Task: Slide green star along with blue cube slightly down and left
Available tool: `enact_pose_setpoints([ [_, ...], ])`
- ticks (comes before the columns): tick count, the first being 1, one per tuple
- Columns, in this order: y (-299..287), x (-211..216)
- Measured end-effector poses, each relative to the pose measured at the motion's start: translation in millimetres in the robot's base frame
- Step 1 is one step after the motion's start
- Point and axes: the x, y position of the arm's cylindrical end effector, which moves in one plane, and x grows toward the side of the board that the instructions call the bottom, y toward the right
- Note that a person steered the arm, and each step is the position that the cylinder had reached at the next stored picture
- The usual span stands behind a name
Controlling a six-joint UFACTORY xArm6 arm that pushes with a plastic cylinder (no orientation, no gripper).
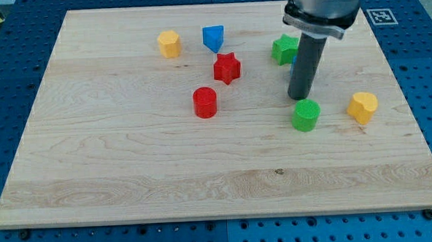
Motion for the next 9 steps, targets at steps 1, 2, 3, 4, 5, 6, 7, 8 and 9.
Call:
enact_pose_setpoints([
  [1,0.0,-28.9],
  [2,0.0,-52.4],
  [3,-1.6,-63.7],
  [4,-17.4,-78.5],
  [5,-27.0,-97.1],
  [6,-30.6,-112.0],
  [7,-31.5,-129.8],
  [8,-31.5,-161.3],
  [9,-31.5,-190.0],
])
